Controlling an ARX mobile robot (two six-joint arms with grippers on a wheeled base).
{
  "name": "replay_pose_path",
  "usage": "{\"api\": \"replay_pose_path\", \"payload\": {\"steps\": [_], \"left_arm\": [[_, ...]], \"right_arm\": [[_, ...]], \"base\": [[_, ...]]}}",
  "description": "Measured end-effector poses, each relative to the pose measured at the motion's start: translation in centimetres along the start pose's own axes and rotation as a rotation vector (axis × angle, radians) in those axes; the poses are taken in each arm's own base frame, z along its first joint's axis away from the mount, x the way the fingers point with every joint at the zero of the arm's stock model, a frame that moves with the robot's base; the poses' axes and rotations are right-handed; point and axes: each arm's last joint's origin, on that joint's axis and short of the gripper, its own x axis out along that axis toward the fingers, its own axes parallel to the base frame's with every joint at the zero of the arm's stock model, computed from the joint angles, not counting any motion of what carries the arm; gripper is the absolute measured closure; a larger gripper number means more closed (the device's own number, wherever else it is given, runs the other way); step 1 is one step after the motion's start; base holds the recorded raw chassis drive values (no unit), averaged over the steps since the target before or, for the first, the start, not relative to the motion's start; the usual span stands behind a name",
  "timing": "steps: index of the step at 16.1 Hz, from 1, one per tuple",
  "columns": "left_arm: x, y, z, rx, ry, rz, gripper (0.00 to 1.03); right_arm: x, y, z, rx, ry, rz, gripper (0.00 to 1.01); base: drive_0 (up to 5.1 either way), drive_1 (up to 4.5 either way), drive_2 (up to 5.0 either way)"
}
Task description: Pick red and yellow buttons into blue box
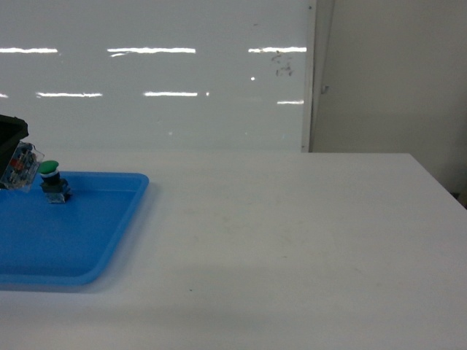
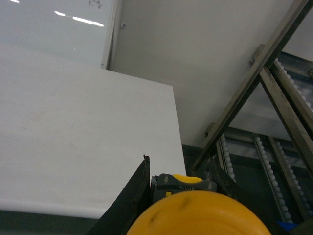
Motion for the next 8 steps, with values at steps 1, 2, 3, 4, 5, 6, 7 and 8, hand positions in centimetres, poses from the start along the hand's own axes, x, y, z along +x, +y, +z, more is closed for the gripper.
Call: {"api": "replay_pose_path", "payload": {"steps": [1, 2, 3, 4, 5, 6, 7, 8], "left_arm": [[-0.01, 0.00, 0.00, 0.000, 0.000, 0.000, 0.74], [0.00, 0.01, -0.04, 0.000, 0.004, 0.001, 0.74], [-0.01, 0.00, 0.01, 0.000, -0.001, 0.000, 0.74], [0.00, 0.01, -0.05, 0.000, 0.005, 0.001, 0.74], [-0.01, 0.00, 0.00, 0.000, 0.000, 0.000, 0.74], [-0.02, 0.00, 0.02, 0.000, -0.001, 0.000, 0.74], [-0.01, 0.00, -0.01, 0.000, 0.001, 0.001, 0.74], [-0.01, 0.00, -0.01, 0.000, 0.001, 0.001, 0.74]], "right_arm": [[0.00, 0.01, -0.04, 0.000, 0.004, 0.001, 0.72], [0.00, 0.01, -0.04, 0.000, 0.004, 0.001, 0.72], [0.00, 0.00, -0.02, 0.000, 0.002, 0.000, 0.72], [0.01, 0.01, -0.04, 0.000, 0.004, 0.001, 0.72], [0.00, 0.01, -0.03, 0.000, 0.003, 0.001, 0.72], [0.00, 0.01, -0.03, 0.000, 0.003, 0.001, 0.72], [0.00, 0.01, -0.03, 0.000, 0.004, 0.001, 0.72], [0.00, 0.01, -0.03, 0.000, 0.003, 0.001, 0.72]], "base": [[4.8, -3.60, -1.1], [4.8, -3.60, -1.1], [5.0, -3.36, -1.2], [5.0, -3.36, -1.2], [5.0, -3.36, -1.2], [5.0, -2.48, -2.5], [5.0, -2.48, -2.5], [5.0, -2.48, -2.5]]}}
